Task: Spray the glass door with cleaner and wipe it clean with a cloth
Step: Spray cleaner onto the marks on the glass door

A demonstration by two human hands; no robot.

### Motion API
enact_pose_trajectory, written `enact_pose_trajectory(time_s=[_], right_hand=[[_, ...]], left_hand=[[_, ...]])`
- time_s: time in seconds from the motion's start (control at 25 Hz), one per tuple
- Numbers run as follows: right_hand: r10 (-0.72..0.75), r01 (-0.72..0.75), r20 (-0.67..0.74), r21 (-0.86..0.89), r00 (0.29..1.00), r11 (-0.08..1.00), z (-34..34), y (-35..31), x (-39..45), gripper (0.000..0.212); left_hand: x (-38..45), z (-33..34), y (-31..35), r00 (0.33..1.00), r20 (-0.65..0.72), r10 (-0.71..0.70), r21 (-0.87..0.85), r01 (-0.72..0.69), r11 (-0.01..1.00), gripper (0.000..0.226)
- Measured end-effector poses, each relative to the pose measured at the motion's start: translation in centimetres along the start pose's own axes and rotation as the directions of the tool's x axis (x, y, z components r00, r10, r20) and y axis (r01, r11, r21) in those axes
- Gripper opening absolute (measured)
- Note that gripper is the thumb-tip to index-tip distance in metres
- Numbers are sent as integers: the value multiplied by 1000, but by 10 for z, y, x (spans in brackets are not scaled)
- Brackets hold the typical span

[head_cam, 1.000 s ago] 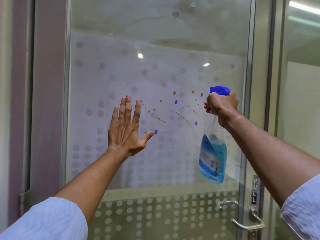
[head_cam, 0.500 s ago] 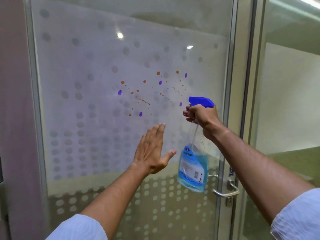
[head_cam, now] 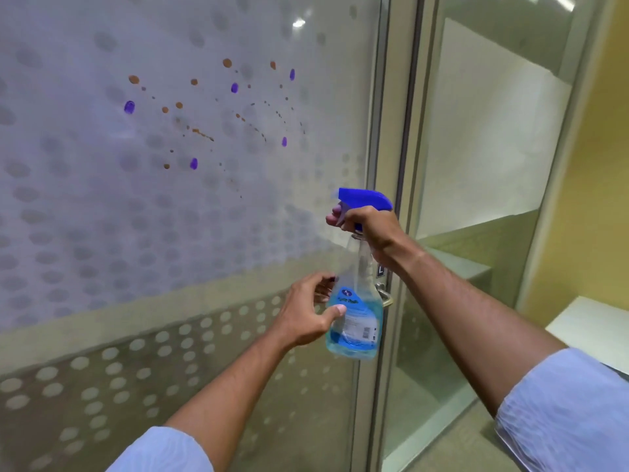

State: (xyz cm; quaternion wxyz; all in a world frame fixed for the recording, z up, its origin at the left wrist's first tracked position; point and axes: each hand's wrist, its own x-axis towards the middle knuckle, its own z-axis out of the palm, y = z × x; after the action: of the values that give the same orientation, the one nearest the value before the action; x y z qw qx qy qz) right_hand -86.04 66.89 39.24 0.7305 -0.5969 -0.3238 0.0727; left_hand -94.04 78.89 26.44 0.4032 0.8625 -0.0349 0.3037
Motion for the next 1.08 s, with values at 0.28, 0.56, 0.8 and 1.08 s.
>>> enact_pose_trajectory(time_s=[0.28,0.56,0.8,1.08], right_hand=[[-11,11,9,20,1000,1000,-68,23,-4,24],[-45,44,-34,-21,998,999,-149,21,-6,30],[-36,31,-24,-177,999,984,-240,23,-4,51],[149,-138,-7,-424,989,895,-376,49,-31,49]], left_hand=[[13,63,11,987,143,-66,-179,91,980,32],[48,134,30,971,226,-76,-200,122,972,29],[86,205,57,965,254,-69,-244,133,961,32],[132,285,77,958,282,-51,-261,128,957,33]])
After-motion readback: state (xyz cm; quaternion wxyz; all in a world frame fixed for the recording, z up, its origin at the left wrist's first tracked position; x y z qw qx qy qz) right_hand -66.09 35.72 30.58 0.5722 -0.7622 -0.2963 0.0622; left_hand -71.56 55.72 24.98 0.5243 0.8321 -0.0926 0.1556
